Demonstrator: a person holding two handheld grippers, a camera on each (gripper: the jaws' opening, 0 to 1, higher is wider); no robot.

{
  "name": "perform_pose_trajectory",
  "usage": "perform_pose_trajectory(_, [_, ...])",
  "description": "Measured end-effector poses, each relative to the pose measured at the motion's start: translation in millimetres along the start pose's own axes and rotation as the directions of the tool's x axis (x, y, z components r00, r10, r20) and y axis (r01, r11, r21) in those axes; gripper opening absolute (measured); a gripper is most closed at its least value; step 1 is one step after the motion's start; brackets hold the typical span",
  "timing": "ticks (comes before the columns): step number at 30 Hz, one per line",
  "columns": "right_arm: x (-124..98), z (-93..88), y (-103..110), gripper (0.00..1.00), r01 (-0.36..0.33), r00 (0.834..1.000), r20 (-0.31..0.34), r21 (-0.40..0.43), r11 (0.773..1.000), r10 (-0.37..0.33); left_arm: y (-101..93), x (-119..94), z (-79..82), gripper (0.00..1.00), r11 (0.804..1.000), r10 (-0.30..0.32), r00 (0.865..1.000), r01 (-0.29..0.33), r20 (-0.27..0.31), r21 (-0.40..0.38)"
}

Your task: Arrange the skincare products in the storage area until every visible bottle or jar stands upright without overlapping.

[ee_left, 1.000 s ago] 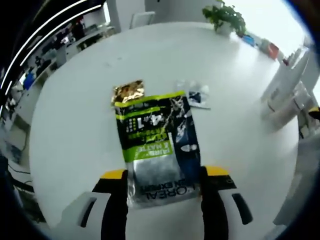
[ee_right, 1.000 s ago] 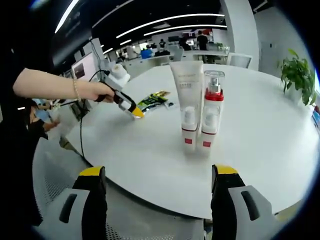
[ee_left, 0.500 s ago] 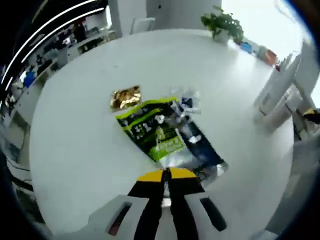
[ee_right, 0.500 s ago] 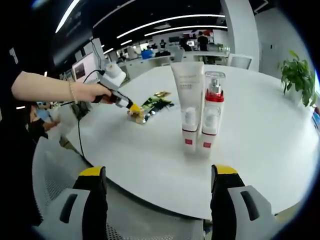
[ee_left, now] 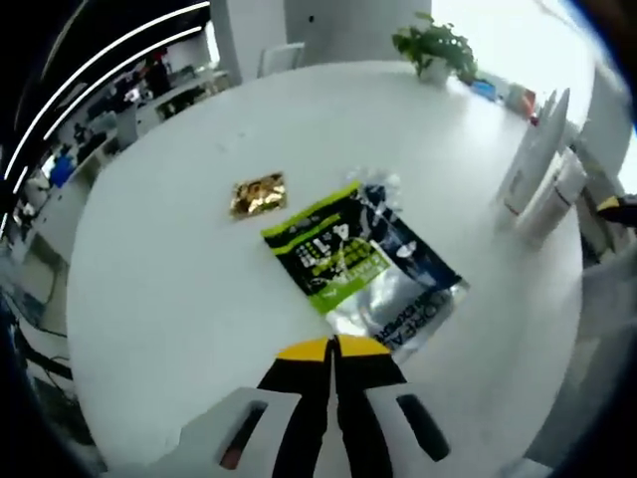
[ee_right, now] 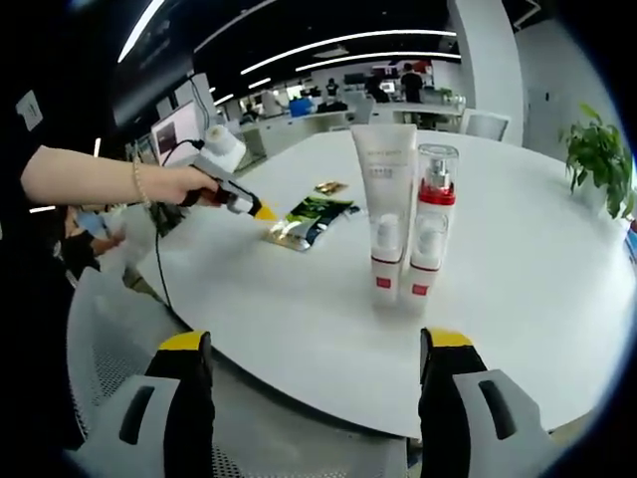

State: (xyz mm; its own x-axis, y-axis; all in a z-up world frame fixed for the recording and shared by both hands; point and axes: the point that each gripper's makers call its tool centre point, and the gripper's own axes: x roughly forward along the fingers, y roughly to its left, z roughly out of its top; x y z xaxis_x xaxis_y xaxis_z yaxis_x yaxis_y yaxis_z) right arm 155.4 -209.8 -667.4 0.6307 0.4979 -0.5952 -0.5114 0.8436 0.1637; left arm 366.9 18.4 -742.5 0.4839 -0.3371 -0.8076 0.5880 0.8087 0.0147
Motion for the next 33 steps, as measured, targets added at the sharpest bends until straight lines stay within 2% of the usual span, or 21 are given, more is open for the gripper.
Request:
perform_pose_trajectory(2, [0.1, 0.2, 0.6, 0.85, -0.005, 1.000, 0.001, -0.001, 1.000, 0.005, -1.7, 3.9, 5.2, 0.16, 0.999, -0.006, 0.999, 0.008, 0.042, -0.050])
perform_pose_trajectory(3, [-0.1, 0.1, 1.0, 0.85, -0.007, 1.000, 0.000, -0.002, 1.000, 0.007, -5.5, 6.7, 8.4, 0.28, 0.999, -0.016, 0.999, 0.018, 0.044, -0.044])
perform_pose_trajectory(5, [-0.1, 0.0, 2.0, 0.85, -0.014, 1.000, -0.001, -0.004, 1.000, 0.014, -10.3, 10.4, 16.6, 0.42, 0.999, -0.034, 0.999, 0.035, 0.039, -0.016])
perform_pose_trajectory(6, [0.0, -0.1, 2.6, 0.85, -0.018, 1.000, -0.002, -0.004, 1.000, 0.018, -14.7, 9.8, 15.4, 0.45, 1.000, -0.023, 0.999, 0.023, 0.043, -0.012])
perform_pose_trajectory(8, [0.1, -0.1, 3.2, 0.85, -0.024, 1.000, -0.003, -0.005, 1.000, 0.024, -14.8, 13.5, 21.8, 0.48, 0.999, -0.038, 0.998, 0.038, 0.042, 0.002])
perform_pose_trajectory(10, [0.2, -0.5, 4.3, 0.85, -0.031, 1.000, -0.004, -0.005, 1.000, 0.031, -22.2, 13.1, 21.1, 0.54, 0.999, -0.037, 0.998, 0.037, 0.046, -0.014])
perform_pose_trajectory(20, [-0.1, 0.6, 9.8, 0.85, -0.064, 0.998, -0.004, -0.007, 0.998, 0.064, -36.0, 25.1, 25.8, 0.99, 0.999, -0.019, 0.997, 0.021, 0.071, -0.033])
perform_pose_trajectory(21, [-0.2, 0.7, 10.1, 0.85, -0.066, 0.998, -0.003, -0.006, 0.998, 0.066, -39.5, 26.3, 25.8, 0.99, 0.999, -0.032, 0.997, 0.035, 0.071, -0.036])
perform_pose_trajectory(22, [-0.3, 0.7, 10.4, 0.85, -0.068, 0.998, -0.002, -0.006, 0.998, 0.068, -33.5, 28.3, 25.4, 0.99, 0.998, -0.016, 0.998, 0.019, 0.065, -0.052])
perform_pose_trajectory(26, [-0.4, 0.5, 11.7, 0.85, -0.081, 0.997, -0.002, -0.006, 0.997, 0.081, -33.6, 32.0, 21.5, 0.99, 0.991, 0.019, 0.999, -0.014, 0.038, -0.133])
perform_pose_trajectory(33, [-0.3, -0.3, 14.6, 0.84, -0.099, 0.995, -0.006, -0.009, 0.995, 0.099, -32.7, 35.8, 18.4, 0.99, 0.977, 0.081, 0.997, -0.078, 0.009, -0.198])
